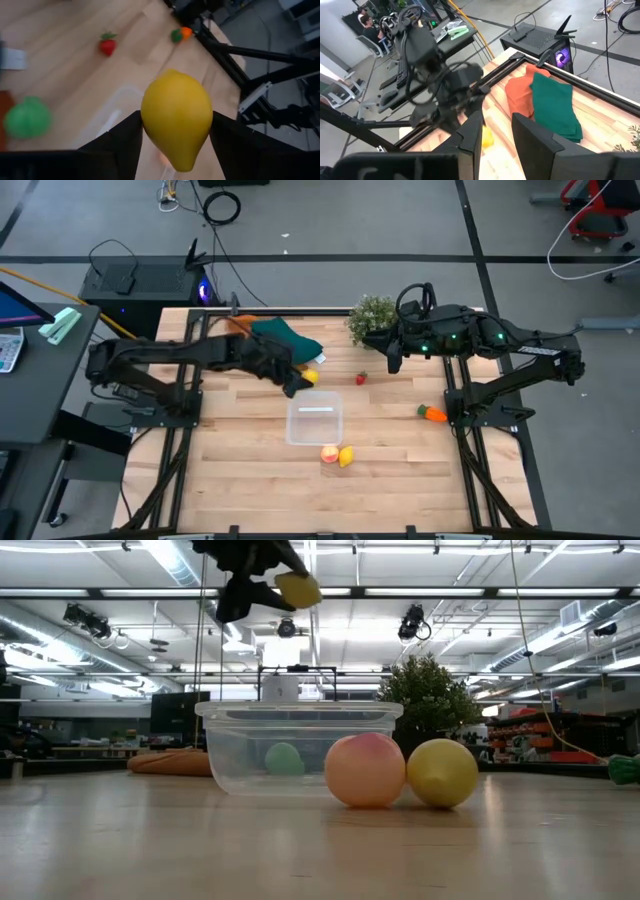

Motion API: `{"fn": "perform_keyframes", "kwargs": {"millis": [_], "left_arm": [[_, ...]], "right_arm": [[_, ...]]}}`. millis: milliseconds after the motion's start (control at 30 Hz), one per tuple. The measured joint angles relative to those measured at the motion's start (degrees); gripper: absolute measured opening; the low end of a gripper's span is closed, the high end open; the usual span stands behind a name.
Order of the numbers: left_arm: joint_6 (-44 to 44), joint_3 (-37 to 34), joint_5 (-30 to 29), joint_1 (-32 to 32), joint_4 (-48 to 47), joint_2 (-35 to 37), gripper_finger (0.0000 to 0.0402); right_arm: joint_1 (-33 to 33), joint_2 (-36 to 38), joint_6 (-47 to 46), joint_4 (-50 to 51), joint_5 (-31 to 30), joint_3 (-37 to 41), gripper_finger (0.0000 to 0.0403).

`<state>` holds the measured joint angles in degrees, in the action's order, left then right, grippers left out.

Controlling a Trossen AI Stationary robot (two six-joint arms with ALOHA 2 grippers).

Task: Pick and placing Produce into tupperware
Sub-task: Put the top yellow lemon into the transparent container, then put the yellow lemon into the transparent container

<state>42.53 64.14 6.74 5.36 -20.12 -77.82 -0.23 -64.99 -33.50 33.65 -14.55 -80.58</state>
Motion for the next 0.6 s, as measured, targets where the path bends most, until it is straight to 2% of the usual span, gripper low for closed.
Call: {"fn": "perform_keyframes", "kwargs": {"millis": [200, 400, 600], "left_arm": [[0.5, 0.0, 0.8, -3.4, 6.0, -4.6, 0.0219], [0.1, 0.0, 1.9, -5.7, 6.5, -8.8, 0.0234], [-1.2, 0.0, 3.2, -6.2, 6.7, -12.1, 0.0211]], "right_arm": [[0.0, 0.0, -1.3, 0.0, 0.0, 0.0, 0.0080], [0.5, 0.0, -1.2, 0.1, 0.0, 0.0, 0.0080], [0.5, 0.0, -1.1, 0.3, 0.0, 0.0, 0.0080]]}}
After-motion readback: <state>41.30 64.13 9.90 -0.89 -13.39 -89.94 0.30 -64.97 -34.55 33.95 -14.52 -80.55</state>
